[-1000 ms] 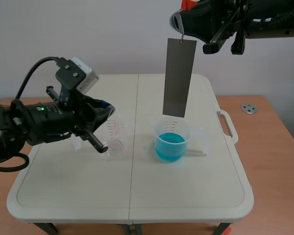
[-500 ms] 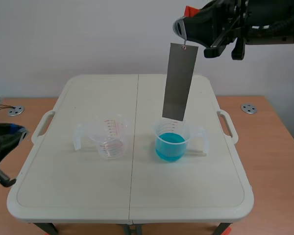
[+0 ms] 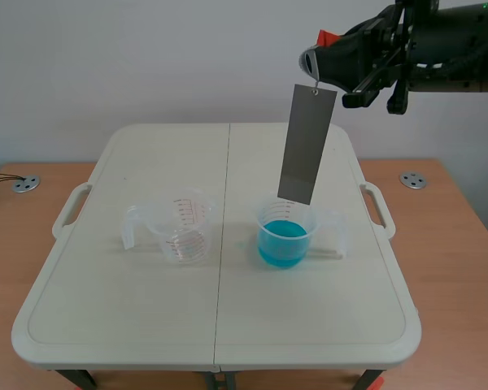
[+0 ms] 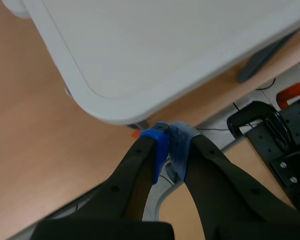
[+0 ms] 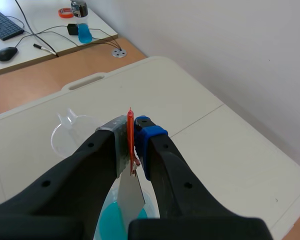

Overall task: Hold the metal plate by the orange handle, dip it into the blue solution, take it out and point at it, then put the plate back in the beaker on the left.
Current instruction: 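Lower the plate into the blue solution, then hold the plate still in the solution, then raise the plate and point at it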

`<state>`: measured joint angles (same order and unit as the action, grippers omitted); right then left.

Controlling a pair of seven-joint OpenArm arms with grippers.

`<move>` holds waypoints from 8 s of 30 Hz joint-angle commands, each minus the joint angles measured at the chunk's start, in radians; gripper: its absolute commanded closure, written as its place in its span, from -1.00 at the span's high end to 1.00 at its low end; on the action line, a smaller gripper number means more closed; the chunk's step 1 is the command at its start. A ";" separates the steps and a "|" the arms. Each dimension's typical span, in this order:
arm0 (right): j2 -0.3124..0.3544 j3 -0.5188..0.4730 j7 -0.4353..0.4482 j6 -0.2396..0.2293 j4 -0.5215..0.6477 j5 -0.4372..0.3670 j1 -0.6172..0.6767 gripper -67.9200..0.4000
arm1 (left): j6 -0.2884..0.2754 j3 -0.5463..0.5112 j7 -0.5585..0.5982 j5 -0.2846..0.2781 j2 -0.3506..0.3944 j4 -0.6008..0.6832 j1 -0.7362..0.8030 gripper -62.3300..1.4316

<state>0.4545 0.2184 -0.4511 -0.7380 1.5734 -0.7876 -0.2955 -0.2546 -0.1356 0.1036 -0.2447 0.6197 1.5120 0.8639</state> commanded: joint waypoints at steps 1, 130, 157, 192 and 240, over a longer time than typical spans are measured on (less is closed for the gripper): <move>0.002 -0.001 0.026 -0.008 -0.004 0.002 -0.014 -0.95 | 0.001 0.004 0.014 -0.006 -0.015 0.010 0.019 -0.87; -0.133 0.131 0.327 -0.008 -0.342 0.422 0.024 -0.95 | -0.002 0.004 -0.023 0.002 -0.043 -0.001 0.164 -0.87; -0.130 0.129 0.327 -0.008 -0.336 0.413 0.016 -0.95 | -0.002 0.004 -0.023 0.002 -0.043 -0.001 0.164 -0.87; -0.019 0.127 0.299 -0.008 -0.053 0.330 0.019 -0.94 | -0.002 -0.002 -0.008 0.002 -0.004 0.001 -0.089 -0.87; 0.019 0.061 0.247 -0.008 0.121 0.173 0.018 -0.94 | -0.288 0.528 -0.389 0.002 -0.205 -0.176 -1.082 -0.87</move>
<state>0.4629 0.2943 -0.2150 -0.7387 1.6722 -0.5995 -0.2596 -0.5312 0.3954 -0.2958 -0.2356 0.4206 1.3304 -0.1989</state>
